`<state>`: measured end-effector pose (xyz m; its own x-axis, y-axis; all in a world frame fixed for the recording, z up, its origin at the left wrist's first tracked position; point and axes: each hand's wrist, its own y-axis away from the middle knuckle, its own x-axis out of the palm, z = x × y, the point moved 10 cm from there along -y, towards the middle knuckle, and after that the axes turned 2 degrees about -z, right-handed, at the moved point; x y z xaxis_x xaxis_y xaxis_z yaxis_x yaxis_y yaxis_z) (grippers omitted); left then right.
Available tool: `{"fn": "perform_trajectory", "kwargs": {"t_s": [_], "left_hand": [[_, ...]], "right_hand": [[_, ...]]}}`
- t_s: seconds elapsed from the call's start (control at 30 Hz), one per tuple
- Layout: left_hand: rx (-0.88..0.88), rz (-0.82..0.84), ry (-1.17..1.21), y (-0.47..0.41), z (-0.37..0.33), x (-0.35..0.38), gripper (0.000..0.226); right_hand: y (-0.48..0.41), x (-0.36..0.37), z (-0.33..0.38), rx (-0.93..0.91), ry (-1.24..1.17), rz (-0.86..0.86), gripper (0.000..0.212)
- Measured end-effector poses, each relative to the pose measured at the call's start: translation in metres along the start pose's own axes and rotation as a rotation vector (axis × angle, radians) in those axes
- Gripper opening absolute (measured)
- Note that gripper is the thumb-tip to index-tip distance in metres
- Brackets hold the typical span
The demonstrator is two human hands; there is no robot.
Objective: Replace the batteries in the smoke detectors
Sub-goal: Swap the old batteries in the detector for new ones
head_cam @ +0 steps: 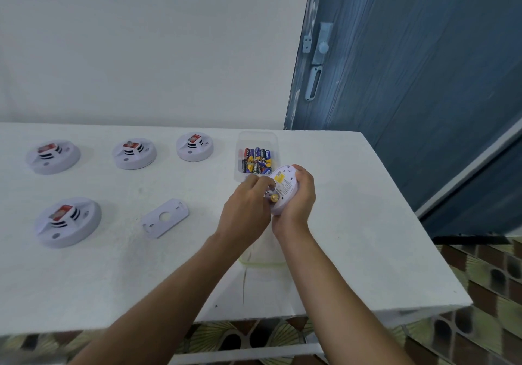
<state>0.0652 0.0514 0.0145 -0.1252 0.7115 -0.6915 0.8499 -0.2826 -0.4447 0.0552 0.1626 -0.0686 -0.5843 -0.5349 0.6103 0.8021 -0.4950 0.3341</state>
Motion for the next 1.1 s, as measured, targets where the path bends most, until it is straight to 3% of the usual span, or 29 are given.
{"fn": "perform_trajectory", "kwargs": {"t_s": [0.13,0.33,0.5,0.67,0.83,0.93,1.03,1.1], "left_hand": [[0.048,0.066,0.038,-0.001,0.003,0.009,0.037],[0.151,0.262,0.139,0.002,0.008,0.020,0.024],[0.068,0.380,0.182,-0.001,0.013,0.027,0.017],[-0.074,0.351,0.480,-0.002,0.017,0.025,0.016],[-0.092,0.356,0.504,0.000,0.017,0.030,0.008],[-0.190,0.240,0.549,-0.005,0.031,0.022,0.009],[-0.132,0.160,0.414,-0.008,0.040,0.006,0.013],[0.010,0.239,0.173,-0.005,0.041,0.007,0.014]], "right_hand": [[-0.002,-0.010,-0.007,0.062,-0.044,-0.069,0.049],[-0.010,-0.016,-0.003,0.118,-0.085,-0.016,0.040],[-0.010,-0.012,0.004,0.150,-0.036,0.069,0.018],[-0.011,-0.013,0.004,0.171,0.038,0.105,0.018],[-0.012,-0.013,0.004,0.145,0.078,0.099,0.024],[-0.012,-0.014,0.007,0.152,0.071,0.084,0.017],[-0.015,-0.018,0.017,0.113,0.055,0.058,0.018],[-0.017,-0.022,0.023,0.093,0.046,0.040,0.018]]}}
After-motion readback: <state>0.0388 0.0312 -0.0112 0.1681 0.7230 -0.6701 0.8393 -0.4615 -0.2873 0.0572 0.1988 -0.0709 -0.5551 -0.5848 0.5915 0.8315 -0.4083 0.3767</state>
